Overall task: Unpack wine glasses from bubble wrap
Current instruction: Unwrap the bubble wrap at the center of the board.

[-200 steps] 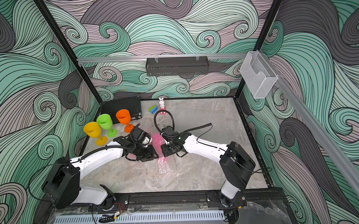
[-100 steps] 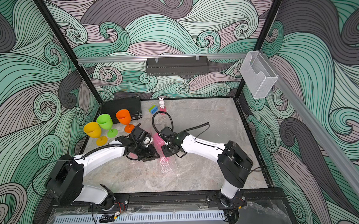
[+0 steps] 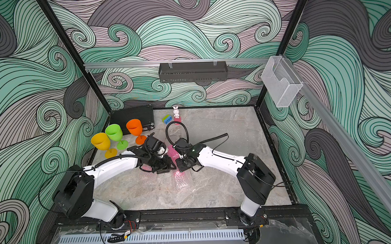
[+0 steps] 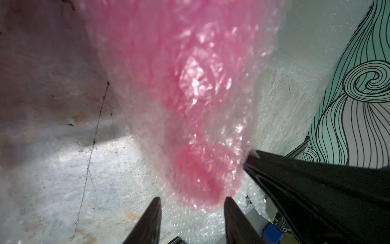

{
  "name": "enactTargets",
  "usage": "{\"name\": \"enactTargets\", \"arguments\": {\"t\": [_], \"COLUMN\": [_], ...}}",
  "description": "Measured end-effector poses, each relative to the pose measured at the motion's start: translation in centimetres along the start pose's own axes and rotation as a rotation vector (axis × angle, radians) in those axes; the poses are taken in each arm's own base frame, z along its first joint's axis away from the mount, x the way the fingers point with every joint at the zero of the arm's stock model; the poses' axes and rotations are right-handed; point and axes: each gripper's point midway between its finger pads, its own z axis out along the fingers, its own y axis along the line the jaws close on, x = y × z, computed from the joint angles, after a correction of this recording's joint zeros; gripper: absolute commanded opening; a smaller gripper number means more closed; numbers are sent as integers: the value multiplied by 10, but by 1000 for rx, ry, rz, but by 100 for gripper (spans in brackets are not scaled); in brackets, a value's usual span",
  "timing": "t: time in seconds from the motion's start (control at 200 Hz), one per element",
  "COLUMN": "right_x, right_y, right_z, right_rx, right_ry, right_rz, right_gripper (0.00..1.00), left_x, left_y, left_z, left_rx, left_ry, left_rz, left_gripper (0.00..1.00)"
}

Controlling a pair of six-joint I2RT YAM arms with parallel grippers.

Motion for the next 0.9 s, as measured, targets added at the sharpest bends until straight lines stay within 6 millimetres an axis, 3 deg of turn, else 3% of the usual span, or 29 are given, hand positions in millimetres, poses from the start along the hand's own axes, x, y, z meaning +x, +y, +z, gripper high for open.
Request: {"name": "enactTargets", "arguments": {"t": [0.185, 0.485, 0.901], "right_x": [0, -5, -9], "right_y": [6, 13, 11], "right_z": [0, -6, -19], "right_rx": [-36, -96, -113], "right_ry": [5, -9, -48], "right_rz": [7, 34, 69], "right_gripper": [2, 1, 1], "left_x": [-3, -5, -6], "left_y": [1, 10, 20], "left_z": [6, 11, 11], "left_rx": [1, -36, -90], "left_ry": [1, -3, -18], "left_rz": [-14, -20, 2], "left_gripper": [50, 38, 38]}}
